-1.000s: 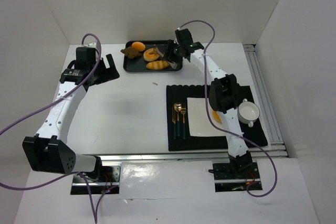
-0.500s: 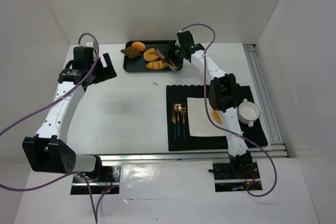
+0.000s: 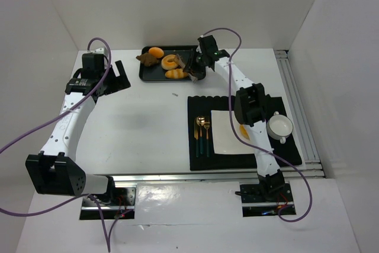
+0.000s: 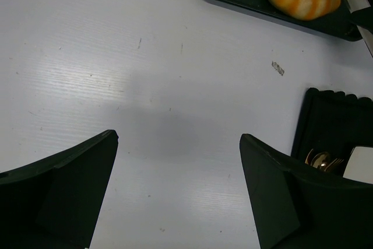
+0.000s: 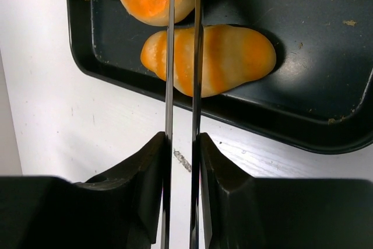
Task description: Place the bread
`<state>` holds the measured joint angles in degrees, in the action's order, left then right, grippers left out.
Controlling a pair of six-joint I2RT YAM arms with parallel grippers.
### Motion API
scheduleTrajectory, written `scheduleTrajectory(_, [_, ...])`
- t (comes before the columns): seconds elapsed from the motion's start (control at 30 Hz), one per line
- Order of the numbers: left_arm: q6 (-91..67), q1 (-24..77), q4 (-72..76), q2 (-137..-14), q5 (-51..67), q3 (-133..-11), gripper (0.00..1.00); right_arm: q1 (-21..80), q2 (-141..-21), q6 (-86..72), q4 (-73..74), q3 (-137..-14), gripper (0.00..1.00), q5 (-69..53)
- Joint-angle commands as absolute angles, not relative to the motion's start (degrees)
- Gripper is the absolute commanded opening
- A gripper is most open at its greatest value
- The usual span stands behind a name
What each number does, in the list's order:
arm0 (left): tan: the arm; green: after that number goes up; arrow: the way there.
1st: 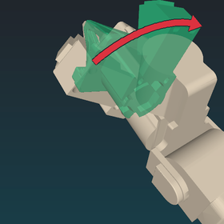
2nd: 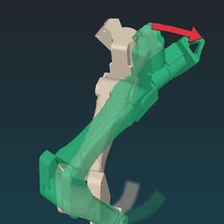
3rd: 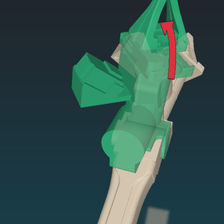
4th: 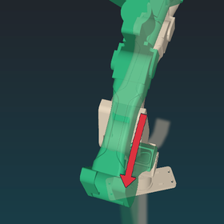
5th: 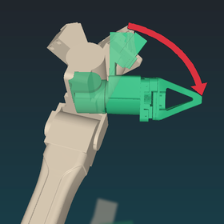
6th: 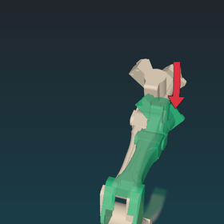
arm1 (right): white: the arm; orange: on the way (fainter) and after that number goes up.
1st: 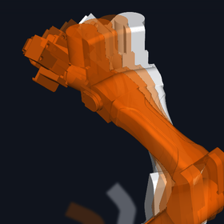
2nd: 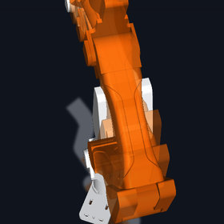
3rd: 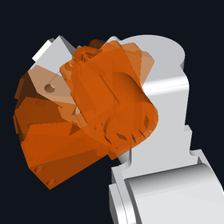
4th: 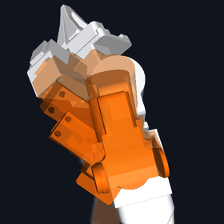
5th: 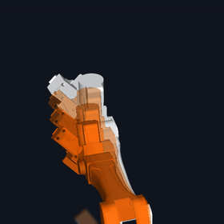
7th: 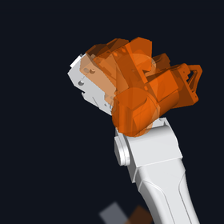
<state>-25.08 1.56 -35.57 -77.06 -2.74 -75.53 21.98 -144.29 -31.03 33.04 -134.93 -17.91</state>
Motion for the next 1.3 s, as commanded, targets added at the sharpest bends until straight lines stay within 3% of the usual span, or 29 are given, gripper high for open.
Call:
scheduleTrajectory(0.0, [-23.2, 1.1, -34.1, -76.8, -3.2, -75.6, 0.99, 22.5, -140.6, -31.6, 29.2, -136.9, 0.28, -18.0])
scheduleTrajectory(0.13, [-23.2, 1.1, -34.1, -76.8, -3.2, -75.6, 0.99, 22.0, -135.3, -31.6, 27.3, -134.3, 0.23, -17.4])
scheduleTrajectory(0.57, [-24.3, 1.1, -34.1, -75.2, -0.4, -75.1, 0.99, 21.4, -118.9, -29.8, 28.0, -125.0, 0.22, -15.3])
scheduleTrajectory(0.67, [-24.3, 1.1, -34.1, -75.1, 0.2, -75.1, 0.99, 21.4, -110.9, -26.1, 31.3, -113.7, 0.21, -12.1])
scheduleTrajectory(0.8, [-24.3, 1.1, -34.1, -75.1, 1.2, -75.7, 0.99, 20.9, -89.5, -22.9, 35.4, -89.8, 0.21, -4.8])
scheduleTrajectory(0.9, [-24.3, 1.1, -34.1, -74.6, 2.4, -75.7, 0.99, 20.4, -77.5, -22.4, 42.9, -78.5, 0.21, -4.3])
scheduleTrajectory(1.1, [-24.9, 1.1, -34.1, -73.5, 3.5, -75.0, 0.99, 20.9, -58.9, -27.9, 54.7, -66.3, 0.21, -4.8])
scheduleTrajectory(1.27, [-25.4, 1.1, -34.1, -72.9, 4.0, -73.7, 0.99, 20.9, -50.5, -33.0, 60.5, -59.9, 0.21, -4.7])
